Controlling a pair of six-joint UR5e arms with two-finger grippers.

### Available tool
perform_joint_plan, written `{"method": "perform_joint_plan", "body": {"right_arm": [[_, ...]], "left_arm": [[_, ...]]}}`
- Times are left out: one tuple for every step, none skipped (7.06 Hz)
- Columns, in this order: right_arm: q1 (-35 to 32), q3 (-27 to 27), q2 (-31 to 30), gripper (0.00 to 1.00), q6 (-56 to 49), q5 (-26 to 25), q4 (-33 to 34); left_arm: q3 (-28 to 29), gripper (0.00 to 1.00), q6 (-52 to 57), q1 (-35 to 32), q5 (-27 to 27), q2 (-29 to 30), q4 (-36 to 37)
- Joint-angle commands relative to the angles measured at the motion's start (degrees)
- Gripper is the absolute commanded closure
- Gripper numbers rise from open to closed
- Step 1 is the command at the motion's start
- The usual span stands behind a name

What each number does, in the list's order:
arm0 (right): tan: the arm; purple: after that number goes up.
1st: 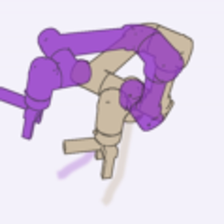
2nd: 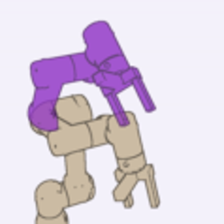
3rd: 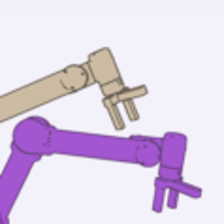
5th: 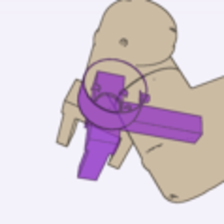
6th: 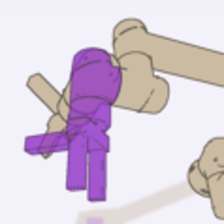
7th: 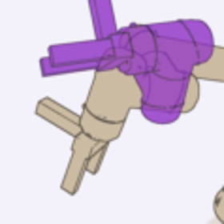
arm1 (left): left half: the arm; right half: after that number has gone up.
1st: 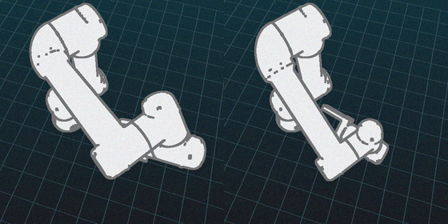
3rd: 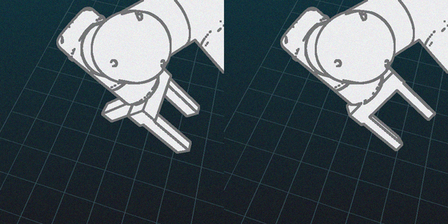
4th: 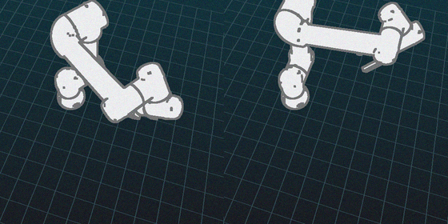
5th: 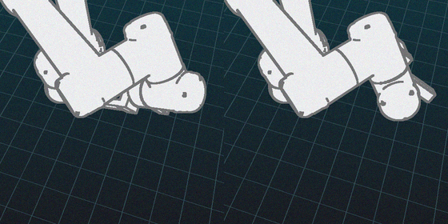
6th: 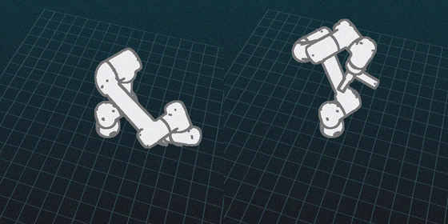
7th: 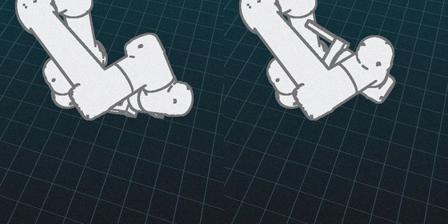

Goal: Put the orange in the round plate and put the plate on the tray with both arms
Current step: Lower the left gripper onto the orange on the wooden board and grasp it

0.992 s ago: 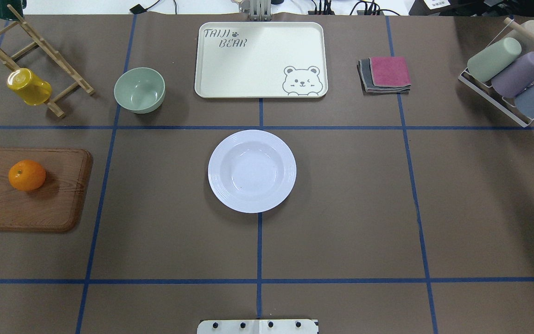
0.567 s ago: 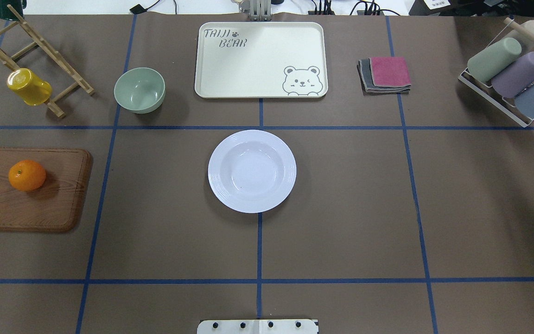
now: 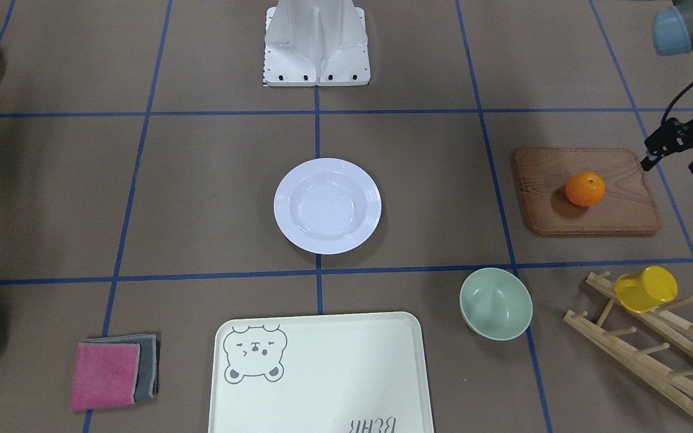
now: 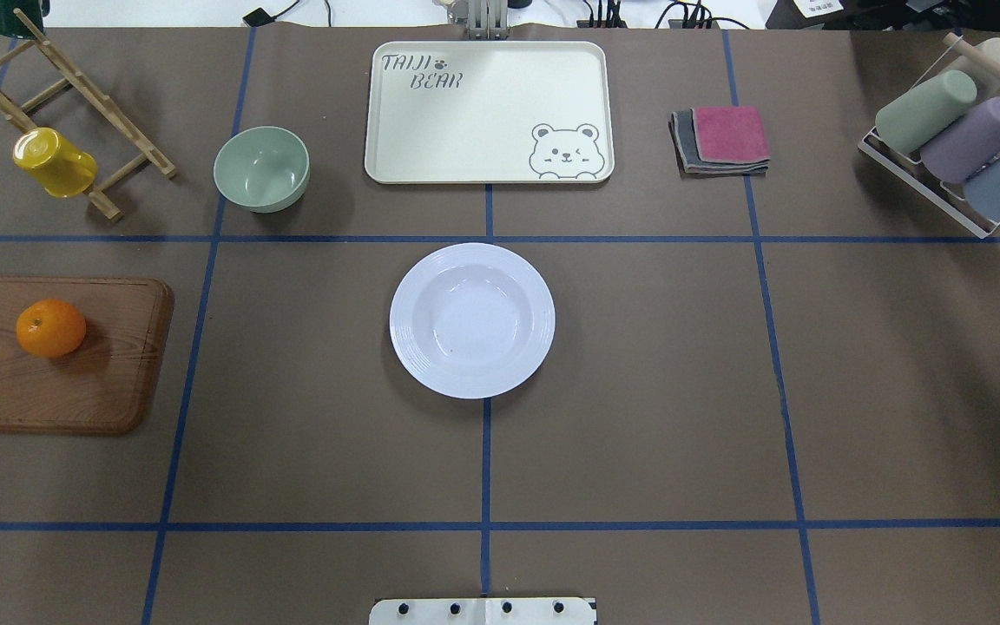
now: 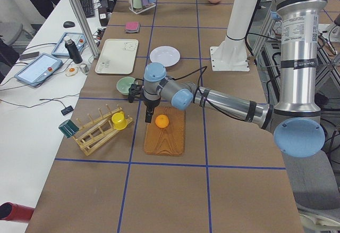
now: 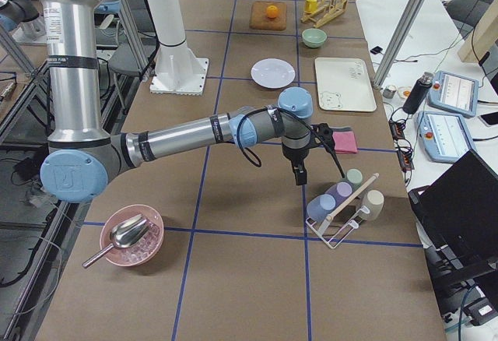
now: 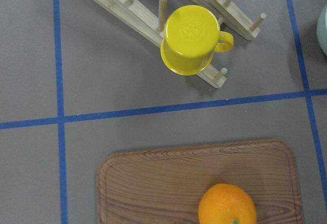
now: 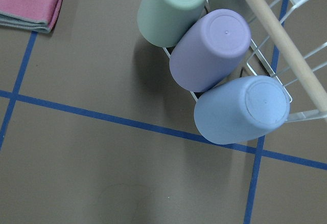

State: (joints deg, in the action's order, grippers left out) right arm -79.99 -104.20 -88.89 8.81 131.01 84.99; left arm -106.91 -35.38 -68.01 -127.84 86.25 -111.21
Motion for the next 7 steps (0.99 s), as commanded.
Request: {"method": "perform_joint_plan", "body": {"right_arm": [[0.01,0.05,-0.23,0.0,0.07,0.03,0.0],[0.01,0.23,-0.23,0.0,0.07,0.03,0.0],[0.01,0.14,-0.31,0.0,0.07,0.03,0.0],[0.01,0.05,-0.4,0.0,0.07,0.03,0.0],[0.01,0.14,-0.4,0.0,0.07,-0.05,0.0],[0.01,0.14,-0.4,0.0,0.07,-0.06,0.0],[0.01,0.14,-0.4,0.0,0.07,-0.06,0.0]], "left_arm": [[1.0,0.01,-5.4,4.81,2.86,0.32,-2.96],[1.09,0.01,-5.4,5.16,2.94,0.32,-2.96],[1.44,0.01,-5.4,5.69,3.03,0.32,-3.05],[1.62,0.01,-5.4,6.48,3.12,0.24,-3.05],[2.84,0.01,-5.49,8.66,5.64,0.41,-3.14],[3.55,0.01,-6.44,10.68,7.15,0.59,-3.57],[3.64,0.01,-7.41,11.75,7.16,0.59,-4.36]]}}
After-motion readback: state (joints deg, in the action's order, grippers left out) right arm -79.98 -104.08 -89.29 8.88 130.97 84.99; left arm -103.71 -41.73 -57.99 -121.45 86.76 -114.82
